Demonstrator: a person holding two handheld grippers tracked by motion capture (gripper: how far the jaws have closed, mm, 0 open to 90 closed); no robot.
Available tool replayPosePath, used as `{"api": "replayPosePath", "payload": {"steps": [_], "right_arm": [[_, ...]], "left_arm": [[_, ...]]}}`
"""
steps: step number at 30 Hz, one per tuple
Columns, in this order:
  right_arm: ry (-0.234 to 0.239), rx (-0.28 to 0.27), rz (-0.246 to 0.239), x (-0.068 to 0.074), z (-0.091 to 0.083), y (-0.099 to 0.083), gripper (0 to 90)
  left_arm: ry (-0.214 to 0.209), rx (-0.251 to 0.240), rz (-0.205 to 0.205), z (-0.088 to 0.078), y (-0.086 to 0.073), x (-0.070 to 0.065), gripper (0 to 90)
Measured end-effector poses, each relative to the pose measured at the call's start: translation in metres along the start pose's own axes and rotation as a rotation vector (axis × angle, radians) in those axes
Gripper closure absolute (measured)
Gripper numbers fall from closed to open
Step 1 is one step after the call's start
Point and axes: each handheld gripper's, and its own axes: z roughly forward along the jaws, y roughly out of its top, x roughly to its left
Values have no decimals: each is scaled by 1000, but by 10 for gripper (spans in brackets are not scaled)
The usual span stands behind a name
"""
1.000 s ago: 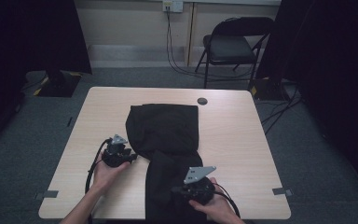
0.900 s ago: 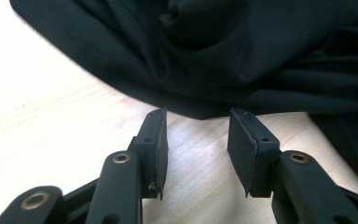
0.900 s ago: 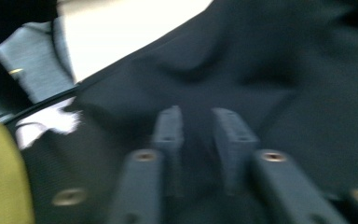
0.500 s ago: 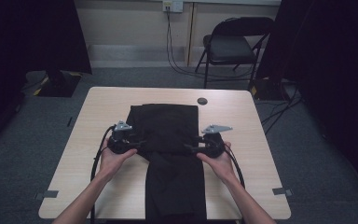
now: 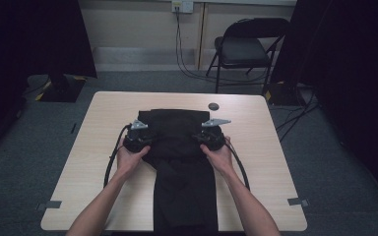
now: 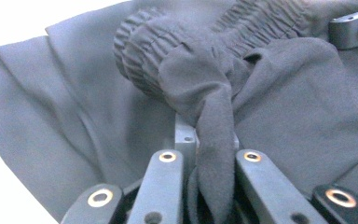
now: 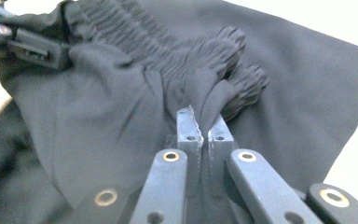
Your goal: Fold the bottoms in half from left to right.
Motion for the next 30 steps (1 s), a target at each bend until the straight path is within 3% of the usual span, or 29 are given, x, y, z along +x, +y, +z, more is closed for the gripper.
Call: {"api": "replayPosePath", "payload": {"steps": [1,2,3,6,7,8,9,10,11,12,14,15,16,18,19,20,21,22,23,24,27,30], "right_arm": [[-5,-24,-5,-1,-7,13,874],[-5,-24,-5,-1,-7,13,874],[-10,-76,-8,-2,-22,37,876],[-3,-150,-40,2,-51,68,878],[-3,-150,-40,2,-51,68,878],[38,-219,-53,9,-80,81,878],[38,-219,-53,9,-80,81,878],[62,-255,-77,20,-105,83,878],[62,-255,-77,20,-105,83,878],[87,-278,-95,31,-125,77,878],[113,-284,-98,41,-140,66,878],[130,-268,-101,48,-148,54,878],[130,-247,-108,52,-151,44,878],[140,-187,-110,62,-153,10,878],[142,-144,-101,65,-150,-11,878],[142,-118,-94,66,-147,-24,878],[154,-82,-71,67,-140,-45,878],[160,-65,-63,67,-137,-56,878],[171,-34,-36,67,-130,-72,878],[178,-15,-24,66,-126,-79,877],[174,66,-41,68,-114,-95,878],[167,149,-55,72,-100,-109,878]], "left_arm": [[0,0,0,0,0,0,855],[1,-27,1,-7,11,0,855],[6,-78,15,-21,32,-2,855],[-15,-175,31,-57,64,-10,855],[-15,-175,31,-57,64,-10,855],[-48,-219,44,-79,71,-19,855],[-48,-219,44,-79,71,-19,855],[-104,-247,81,-111,64,-41,855],[-104,-247,81,-111,64,-41,854],[-117,-252,76,-116,60,-45,854],[-154,-233,95,-131,39,-65,854],[-167,-216,97,-133,31,-71,854],[-194,-179,99,-133,12,-81,854],[-235,-124,80,-125,-17,-91,854],[-241,-98,82,-120,-27,-95,854],[-217,-87,114,-114,-43,-100,854],[-224,-84,127,-110,-51,-101,854],[-245,-14,100,-104,-60,-101,854],[-249,20,106,-101,-64,-103,854],[-249,56,125,-96,-69,-105,854],[-254,134,77,-79,-84,-105,854],[-245,171,80,-70,-88,-103,854]]}}
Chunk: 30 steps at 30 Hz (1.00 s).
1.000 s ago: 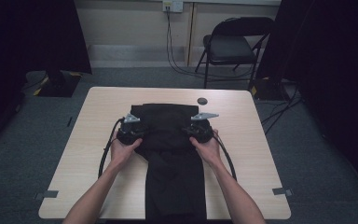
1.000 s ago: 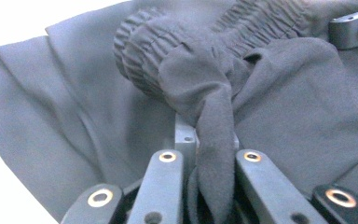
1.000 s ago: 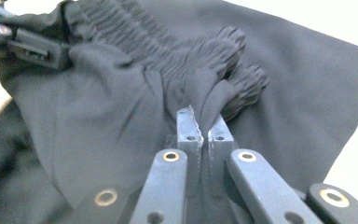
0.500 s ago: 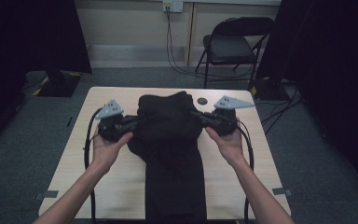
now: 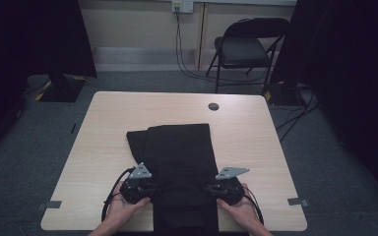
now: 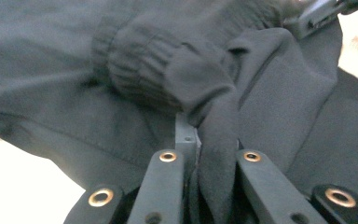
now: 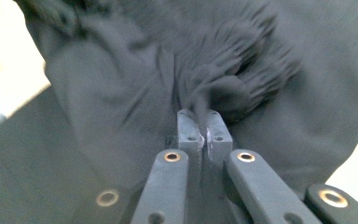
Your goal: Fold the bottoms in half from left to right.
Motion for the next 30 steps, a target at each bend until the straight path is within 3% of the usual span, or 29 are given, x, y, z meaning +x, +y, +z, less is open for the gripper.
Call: {"api": "replayPosePath", "payload": {"steps": [2,4,5,7,10,13,14,16,19,22,25,28,30], "right_arm": [[-6,28,-12,-1,7,-2,877],[-2,28,-6,-3,12,-1,877],[-6,8,22,-10,17,3,878],[-15,-13,34,-16,21,5,878],[-50,-21,7,-21,28,13,879],[-69,-31,-2,-28,33,18,878],[-79,-33,-12,-29,35,20,878],[-105,-30,-54,-33,39,25,878],[-107,-49,-26,-44,44,30,878],[-135,-55,-18,-53,49,37,878],[-159,-55,-10,-60,53,43,876],[-192,-41,-43,-63,54,47,862],[-188,-31,-44,-64,53,49,826]], "left_arm": [[26,48,18,9,-2,3,853],[51,60,25,13,-3,5,852],[86,43,46,17,0,10,849],[116,25,40,21,4,17,849],[147,9,41,28,12,30,849],[151,-9,43,30,14,35,848],[152,-16,28,32,15,40,848],[160,-12,27,36,21,46,848],[169,-45,-10,43,26,55,847],[201,-36,-5,49,36,61,847],[197,-51,-36,54,40,67,844],[183,-52,-2,53,39,68,824],[178,-45,-9,50,39,68,785]]}}
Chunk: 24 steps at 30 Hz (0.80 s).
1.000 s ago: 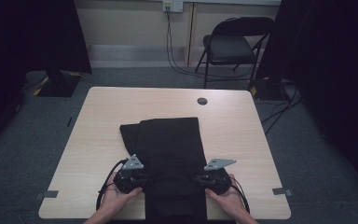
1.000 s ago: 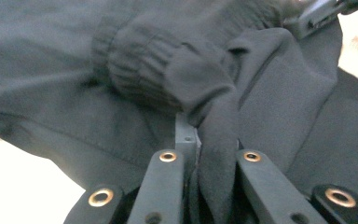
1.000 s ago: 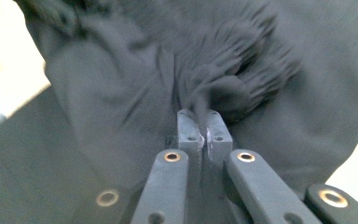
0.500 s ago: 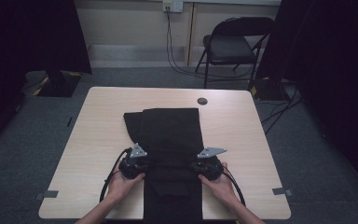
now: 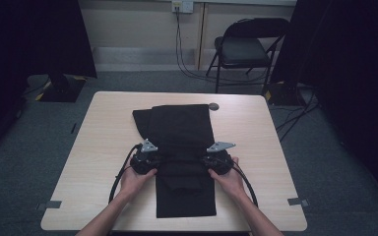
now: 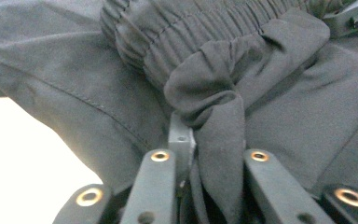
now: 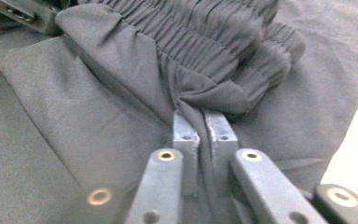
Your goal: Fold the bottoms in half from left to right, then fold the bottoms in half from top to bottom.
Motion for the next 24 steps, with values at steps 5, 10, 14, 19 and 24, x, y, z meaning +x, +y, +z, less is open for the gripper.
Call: {"api": "replayPosePath", "payload": {"steps": [5,10,14,19,24], "right_arm": [[23,-31,35,-4,-9,6,646],[51,-62,60,-13,-11,26,542],[60,-59,67,-15,2,38,442],[48,-71,105,-25,10,45,402],[20,-65,161,-46,18,55,341]], "left_arm": [[-1,-59,-32,-13,7,5,607],[-7,-175,-75,-27,24,14,489],[-17,-132,-68,-15,32,19,410],[-10,-71,-123,6,28,29,366],[-17,-30,-107,11,32,31,591]]}}
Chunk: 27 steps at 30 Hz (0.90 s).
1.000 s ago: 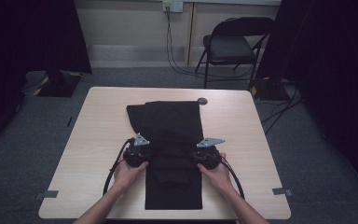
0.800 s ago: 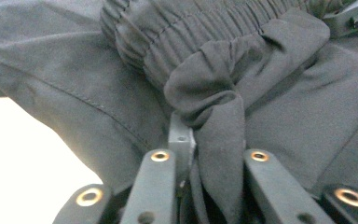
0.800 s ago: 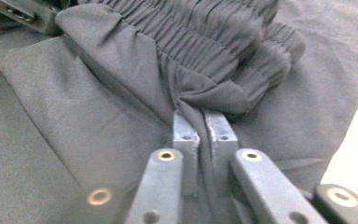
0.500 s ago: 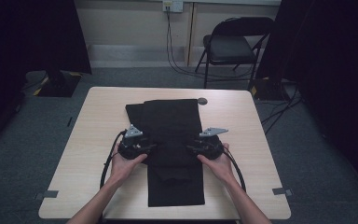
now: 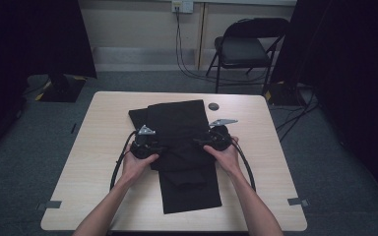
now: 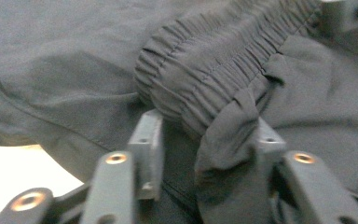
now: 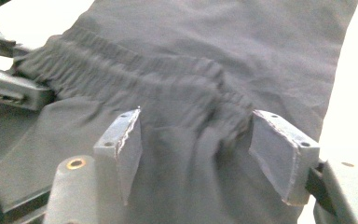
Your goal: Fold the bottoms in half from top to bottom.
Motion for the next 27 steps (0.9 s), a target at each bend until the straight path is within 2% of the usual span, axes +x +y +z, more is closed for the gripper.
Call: {"api": "replayPosePath", "payload": {"steps": [1,2,3,4,5,7,9,10,11,12,13,14,15,16,17,18,21,23,24,25,26,27], "right_arm": [[5,13,17,-3,3,0,344],[5,13,17,-3,3,0,344],[24,38,29,-5,10,-2,499],[24,38,29,-5,10,-2,499],[7,22,1,0,10,-5,627],[15,-19,-23,7,2,-4,708],[20,-43,-61,14,-11,0,716],[20,-43,-61,14,-11,0,716],[22,-55,-74,17,-19,1,709],[43,-83,-84,22,-37,1,693],[58,-85,-86,25,-45,-1,691],[58,-85,-86,25,-45,-1,691],[81,-86,-100,30,-57,-12,684],[81,-86,-100,30,-57,-12,684],[93,-83,-99,33,-61,-19,683],[91,-52,-109,38,-66,-36,672],[97,-18,-109,43,-69,-59,675],[105,7,-114,44,-71,-70,666],[96,39,-131,46,-73,-77,658],[98,48,-140,46,-75,-81,657],[98,48,-140,46,-75,-81,657],[104,50,-142,46,-79,-84,661]], "left_arm": [[3,-8,17,-1,2,-1,634],[3,-8,17,-1,2,-1,653],[-3,-12,24,-2,2,-1,672],[-3,-12,24,-2,2,-1,686],[-8,-34,30,-6,2,-1,699],[-25,-82,34,-16,7,-4,714],[-38,-116,67,-29,11,-13,713],[-38,-116,67,-29,11,-13,704],[-45,-127,91,-36,11,-18,704],[-70,-148,125,-48,7,-27,691],[-80,-151,138,-53,3,-31,688],[-80,-151,138,-53,3,-31,680],[-89,-128,164,-58,-6,-41,665],[-89,-128,164,-58,-6,-41,647],[-119,-98,187,-61,-17,-51,647],[-133,-90,188,-62,-22,-54,625],[-174,-76,205,-67,-32,-62,590],[-179,-78,203,-69,-32,-62,528],[-217,-141,176,-81,-28,-56,527],[-217,-173,153,-86,-25,-51,522],[-217,-173,153,-86,-25,-51,517],[-204,-208,113,-89,-21,-44,517]]}}
